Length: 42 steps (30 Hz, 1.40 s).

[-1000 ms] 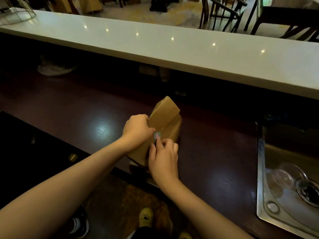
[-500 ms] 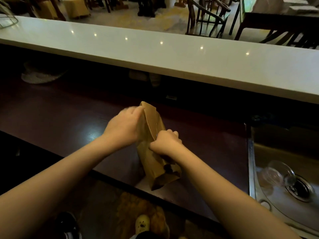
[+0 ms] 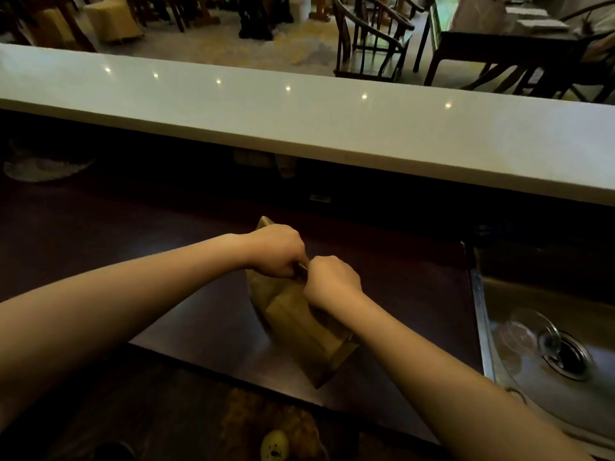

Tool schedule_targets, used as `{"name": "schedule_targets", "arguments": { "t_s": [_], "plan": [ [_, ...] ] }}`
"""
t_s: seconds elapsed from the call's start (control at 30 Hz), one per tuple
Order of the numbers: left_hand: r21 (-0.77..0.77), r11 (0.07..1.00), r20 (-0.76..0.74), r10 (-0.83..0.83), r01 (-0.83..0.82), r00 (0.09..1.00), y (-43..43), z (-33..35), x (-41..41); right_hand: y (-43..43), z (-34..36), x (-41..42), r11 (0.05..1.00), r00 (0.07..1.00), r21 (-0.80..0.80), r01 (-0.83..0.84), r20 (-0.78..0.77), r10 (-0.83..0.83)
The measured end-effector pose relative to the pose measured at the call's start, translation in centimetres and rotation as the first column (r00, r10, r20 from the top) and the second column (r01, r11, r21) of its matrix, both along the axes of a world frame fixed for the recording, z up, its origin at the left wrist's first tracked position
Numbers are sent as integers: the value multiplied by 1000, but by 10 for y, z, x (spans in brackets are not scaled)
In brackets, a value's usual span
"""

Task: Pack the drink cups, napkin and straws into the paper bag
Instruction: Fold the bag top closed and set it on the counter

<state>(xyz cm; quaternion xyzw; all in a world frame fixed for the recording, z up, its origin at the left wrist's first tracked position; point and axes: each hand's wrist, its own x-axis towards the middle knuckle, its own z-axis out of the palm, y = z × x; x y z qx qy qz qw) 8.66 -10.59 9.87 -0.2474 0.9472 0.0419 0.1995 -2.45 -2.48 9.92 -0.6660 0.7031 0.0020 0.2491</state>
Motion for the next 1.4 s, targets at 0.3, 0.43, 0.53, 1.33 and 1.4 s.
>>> {"name": "schedule_targets", "arguments": {
  "t_s": [0.3,0.43,0.53,1.33,1.4],
  "plan": [
    [84,975,-36,208,-205,977,-2,2,4,-10,5,-5,985,981,-80,-150,-137,138],
    [280,910,50,306,-307,951,-8,12,24,-17,3,-10,970,954,-47,-239,-196,226],
    [379,855,-2,382,-353,924,-7,11,44,-25,2,-17,956,935,-22,-294,-214,283],
    [634,702,-517,697,-324,498,28,-15,105,-21,6,-117,930,928,31,-366,91,362],
    [625,701,-532,704,-343,470,31,-18,107,-13,-4,-129,953,927,-55,-298,222,303]
  ]
}}
